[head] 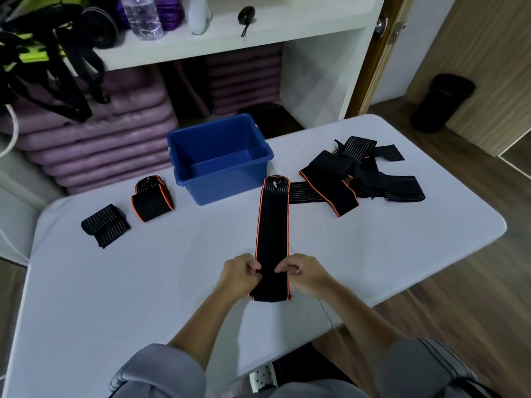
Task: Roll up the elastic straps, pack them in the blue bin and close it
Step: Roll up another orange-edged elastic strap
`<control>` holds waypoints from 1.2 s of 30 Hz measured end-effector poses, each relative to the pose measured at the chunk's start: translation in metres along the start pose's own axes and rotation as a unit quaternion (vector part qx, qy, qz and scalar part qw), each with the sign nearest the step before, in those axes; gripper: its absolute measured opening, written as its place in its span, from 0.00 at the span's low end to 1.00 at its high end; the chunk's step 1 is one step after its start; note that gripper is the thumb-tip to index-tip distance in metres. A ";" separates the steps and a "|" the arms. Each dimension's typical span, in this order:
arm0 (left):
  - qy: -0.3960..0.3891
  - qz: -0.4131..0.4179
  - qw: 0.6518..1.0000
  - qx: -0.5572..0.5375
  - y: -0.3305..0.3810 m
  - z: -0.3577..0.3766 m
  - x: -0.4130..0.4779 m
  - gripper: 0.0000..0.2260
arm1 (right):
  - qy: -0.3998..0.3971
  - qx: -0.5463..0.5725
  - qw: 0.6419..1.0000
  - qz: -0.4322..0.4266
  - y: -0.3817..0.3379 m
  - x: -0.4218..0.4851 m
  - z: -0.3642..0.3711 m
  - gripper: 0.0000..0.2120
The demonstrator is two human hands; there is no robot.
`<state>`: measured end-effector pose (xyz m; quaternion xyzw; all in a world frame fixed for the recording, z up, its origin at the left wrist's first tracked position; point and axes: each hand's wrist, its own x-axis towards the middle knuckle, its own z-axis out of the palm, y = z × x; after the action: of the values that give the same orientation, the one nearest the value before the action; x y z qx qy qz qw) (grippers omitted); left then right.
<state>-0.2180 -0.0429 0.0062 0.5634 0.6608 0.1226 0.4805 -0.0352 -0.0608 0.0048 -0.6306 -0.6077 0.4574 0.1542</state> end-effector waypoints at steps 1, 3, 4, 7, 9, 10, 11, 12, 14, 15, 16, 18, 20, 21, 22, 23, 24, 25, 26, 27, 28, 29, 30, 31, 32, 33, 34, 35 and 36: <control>-0.028 0.027 0.999 0.013 -0.003 -0.002 -0.003 0.10 | -0.046 0.007 0.999 -0.005 -0.001 -0.004 -0.003 0.20; -0.084 0.050 0.994 0.044 -0.006 -0.004 -0.009 0.14 | -0.128 -0.027 0.991 -0.004 0.000 -0.009 -0.006 0.20; -0.106 0.054 0.991 0.056 -0.006 -0.005 -0.013 0.15 | -0.151 -0.064 0.986 -0.006 0.003 -0.009 -0.005 0.20; -0.144 0.057 0.984 0.084 -0.008 -0.007 -0.018 0.20 | -0.162 -0.141 0.976 -0.038 0.009 -0.008 0.001 0.24; -0.154 0.071 0.981 0.100 -0.010 -0.007 -0.020 0.19 | -0.147 -0.161 0.974 -0.058 0.013 -0.007 0.004 0.28; -0.155 0.080 0.979 0.106 -0.010 -0.006 -0.021 0.18 | -0.141 -0.172 0.973 -0.068 0.014 -0.008 0.006 0.29; -0.154 0.088 0.978 0.110 -0.011 -0.006 -0.021 0.17 | -0.135 -0.182 0.971 -0.076 0.017 -0.008 0.008 0.30; -0.154 0.093 0.978 0.108 -0.012 -0.005 -0.022 0.18 | -0.128 -0.192 0.969 -0.086 0.018 -0.009 0.009 0.29; -0.154 0.104 0.976 0.117 -0.015 -0.004 -0.022 0.20 | -0.111 -0.201 0.968 -0.103 0.020 -0.010 0.012 0.26; -0.150 0.114 0.973 0.131 -0.016 -0.003 -0.022 0.22 | -0.100 -0.203 0.968 -0.110 0.020 -0.010 0.012 0.25; -0.146 0.122 0.971 0.144 -0.018 -0.002 -0.022 0.23 | -0.092 -0.207 0.967 -0.112 0.020 -0.010 0.012 0.24; -0.136 0.136 0.969 0.158 -0.019 0.000 -0.021 0.24 | -0.084 -0.222 0.965 -0.115 0.020 -0.010 0.011 0.24; -0.129 0.151 0.964 0.177 -0.019 0.002 -0.020 0.24 | -0.082 -0.238 0.960 -0.119 0.020 -0.009 0.010 0.23; -0.126 0.156 0.962 0.185 -0.019 0.003 -0.020 0.24 | -0.081 -0.244 0.959 -0.122 0.020 -0.009 0.010 0.23; -0.122 0.160 0.961 0.190 -0.019 0.004 -0.020 0.24 | -0.080 -0.248 0.958 -0.124 0.019 -0.009 0.010 0.22; -0.116 0.165 0.960 0.193 -0.019 0.005 -0.020 0.23 | -0.077 -0.249 0.957 -0.126 0.019 -0.008 0.010 0.21; -0.110 0.172 0.959 0.198 -0.020 0.006 -0.020 0.23 | -0.074 -0.249 0.957 -0.128 0.019 -0.008 0.010 0.21; -0.104 0.182 0.956 0.203 -0.020 0.008 -0.019 0.23 | -0.071 -0.247 0.958 -0.130 0.019 -0.008 0.010 0.20; -0.101 0.193 0.953 0.208 -0.020 0.009 -0.019 0.23 | -0.068 -0.246 0.958 -0.132 0.019 -0.009 0.010 0.19; -0.097 0.205 0.950 0.214 -0.021 0.010 -0.018 0.23 | -0.065 -0.243 0.958 -0.135 0.020 -0.009 0.011 0.18; -0.094 0.217 0.946 0.222 -0.021 0.012 -0.018 0.22 | -0.061 -0.241 0.959 -0.139 0.021 -0.010 0.011 0.17; -0.092 0.227 0.942 0.231 -0.022 0.013 -0.018 0.21 | -0.058 -0.239 0.959 -0.142 0.022 -0.011 0.012 0.15; -0.089 0.236 0.938 0.236 -0.023 0.014 -0.017 0.19 | -0.055 -0.236 0.959 -0.144 0.023 -0.011 0.012 0.13; -0.086 0.243 0.937 0.235 -0.023 0.015 -0.017 0.17 | -0.055 -0.233 0.960 -0.144 0.023 -0.011 0.013 0.11; -0.085 0.245 0.939 0.224 -0.023 0.015 -0.016 0.14 | -0.055 -0.227 0.962 -0.141 0.023 -0.011 0.013 0.08; -0.087 0.238 0.945 0.206 -0.022 0.014 -0.015 0.11 | -0.054 -0.218 0.965 -0.133 0.023 -0.010 0.012 0.06; -0.091 0.222 0.953 0.183 -0.021 0.012 -0.013 0.10 | -0.055 -0.202 0.970 -0.120 0.022 -0.009 0.011 0.05; -0.097 0.198 0.962 0.160 -0.019 0.009 -0.011 0.10 | -0.056 -0.185 0.975 -0.106 0.021 -0.009 0.008 0.05; -0.102 0.174 0.970 0.138 -0.018 0.007 -0.008 0.11 | -0.058 -0.170 0.979 -0.092 0.020 -0.009 0.006 0.08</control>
<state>-0.2244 -0.0580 -0.0060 0.7402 0.5104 0.0532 0.4344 -0.0258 -0.0754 -0.0103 -0.5612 -0.7401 0.3671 0.0506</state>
